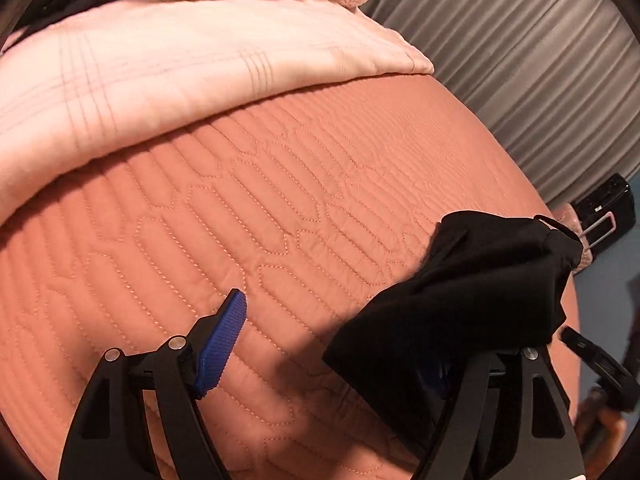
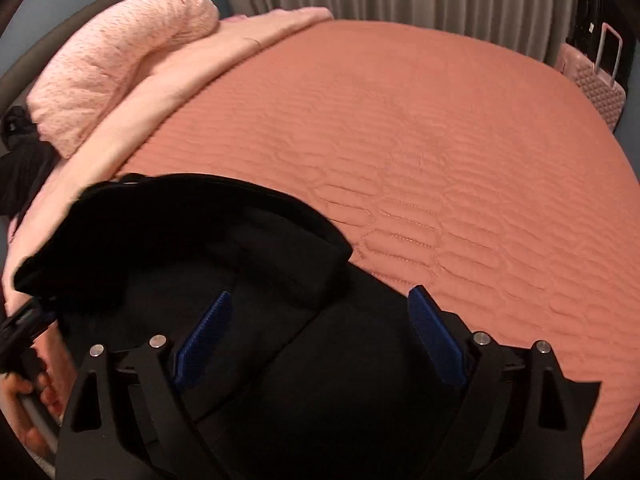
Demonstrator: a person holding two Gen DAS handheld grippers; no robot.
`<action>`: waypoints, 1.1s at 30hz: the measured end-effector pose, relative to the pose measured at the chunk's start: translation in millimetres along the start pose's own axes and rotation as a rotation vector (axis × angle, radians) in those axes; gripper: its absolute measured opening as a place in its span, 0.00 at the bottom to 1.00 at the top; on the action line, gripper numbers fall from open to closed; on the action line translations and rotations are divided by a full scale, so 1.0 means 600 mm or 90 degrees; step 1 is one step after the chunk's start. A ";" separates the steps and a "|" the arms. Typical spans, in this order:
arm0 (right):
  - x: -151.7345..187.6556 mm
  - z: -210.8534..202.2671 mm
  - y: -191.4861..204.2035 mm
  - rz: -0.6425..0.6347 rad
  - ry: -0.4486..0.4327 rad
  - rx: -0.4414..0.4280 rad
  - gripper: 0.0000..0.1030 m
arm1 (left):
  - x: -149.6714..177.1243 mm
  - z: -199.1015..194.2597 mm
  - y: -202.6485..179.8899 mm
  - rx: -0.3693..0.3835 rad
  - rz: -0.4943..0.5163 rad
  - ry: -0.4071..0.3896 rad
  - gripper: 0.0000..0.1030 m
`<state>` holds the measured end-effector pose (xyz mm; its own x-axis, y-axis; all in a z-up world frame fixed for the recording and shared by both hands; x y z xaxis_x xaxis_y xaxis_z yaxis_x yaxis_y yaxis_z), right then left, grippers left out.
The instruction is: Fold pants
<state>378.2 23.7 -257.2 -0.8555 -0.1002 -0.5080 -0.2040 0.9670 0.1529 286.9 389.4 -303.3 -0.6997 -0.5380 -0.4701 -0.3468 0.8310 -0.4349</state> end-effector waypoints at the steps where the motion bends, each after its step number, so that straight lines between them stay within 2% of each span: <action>1: -0.006 0.013 0.014 0.008 0.007 -0.024 0.65 | -0.001 -0.001 0.000 0.005 0.003 -0.001 0.73; 2: -0.019 0.019 0.045 0.017 0.012 -0.053 0.47 | -0.001 -0.003 0.000 0.006 0.010 -0.003 0.73; 3: -0.030 0.006 0.075 0.002 -0.003 -0.058 0.45 | -0.001 -0.007 0.002 0.003 0.018 -0.007 0.73; 4: -0.042 -0.013 0.124 -0.032 -0.015 -0.079 0.27 | 0.000 -0.011 0.005 0.003 0.019 -0.011 0.73; 5: -0.044 -0.024 0.177 -0.064 -0.013 -0.113 0.20 | -0.001 -0.015 0.014 0.010 0.009 -0.017 0.73; 7: -0.027 -0.048 0.311 -0.166 0.017 -0.193 0.20 | 0.005 -0.024 0.030 0.045 -0.041 -0.036 0.72; 9: 0.018 -0.045 0.422 -0.260 0.079 -0.262 0.25 | 0.017 -0.029 0.040 0.071 -0.086 -0.049 0.72; 11: 0.049 -0.046 0.465 -0.314 0.084 -0.271 0.35 | 0.026 -0.029 0.045 0.088 -0.103 -0.049 0.72; 12: 0.053 -0.054 0.468 -0.324 0.064 -0.264 0.38 | 0.027 -0.030 0.046 0.087 -0.101 -0.049 0.72; 14: 0.046 -0.076 0.449 -0.310 0.016 -0.259 0.60 | 0.026 -0.034 0.052 0.088 -0.092 -0.050 0.72; 16: 0.049 -0.092 0.385 -0.279 -0.021 -0.215 0.71 | 0.024 -0.034 0.061 0.093 -0.083 -0.047 0.72; 17: 0.056 -0.092 0.358 -0.282 -0.019 -0.201 0.72 | 0.024 -0.037 0.063 0.106 -0.088 -0.047 0.72; 19: 0.071 -0.075 0.347 -0.303 0.000 -0.176 0.72 | 0.022 -0.058 0.071 0.104 -0.111 -0.073 0.72; 22: 0.100 -0.056 0.360 -0.381 0.011 -0.166 0.72 | 0.016 -0.117 0.097 0.101 -0.141 -0.165 0.72; 24: 0.133 -0.055 0.408 -0.450 -0.003 -0.178 0.76 | 0.018 -0.132 0.124 0.104 -0.180 -0.171 0.73; 26: 0.157 -0.056 0.458 -0.524 -0.038 -0.170 0.88 | 0.023 -0.133 0.153 0.103 -0.217 -0.148 0.73; 29: 0.187 0.005 0.537 -0.643 -0.016 -0.117 0.87 | 0.029 -0.141 0.181 0.085 -0.234 -0.133 0.73; 30: 0.198 0.031 0.557 -0.678 -0.001 -0.100 0.83 | 0.029 -0.149 0.188 0.079 -0.235 -0.138 0.73; 31: 0.203 0.050 0.567 -0.691 0.022 -0.095 0.67 | 0.027 -0.154 0.192 0.066 -0.235 -0.142 0.73; 32: 0.192 0.058 0.578 -0.675 0.029 -0.097 0.59 | 0.028 -0.161 0.196 0.053 -0.228 -0.144 0.73; 33: 0.177 0.052 0.585 -0.645 0.035 -0.124 0.49 | 0.026 -0.167 0.199 0.044 -0.215 -0.141 0.73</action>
<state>230.3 359.9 -283.8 -0.2592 -0.8616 -0.4363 -0.9102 0.3691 -0.1881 171.7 494.4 -285.7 -0.3987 -0.8031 -0.4428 -0.4863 0.5945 -0.6403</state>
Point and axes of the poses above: each gripper's, at about its wrist camera, not at the fingertips, and z roughly the way its jaws point, y to its left, x to its underside, the point moved 9 cm from there along z, roughly the way its jaws point, and after that the axes turned 2 degrees about y, right-handed, at the moved point
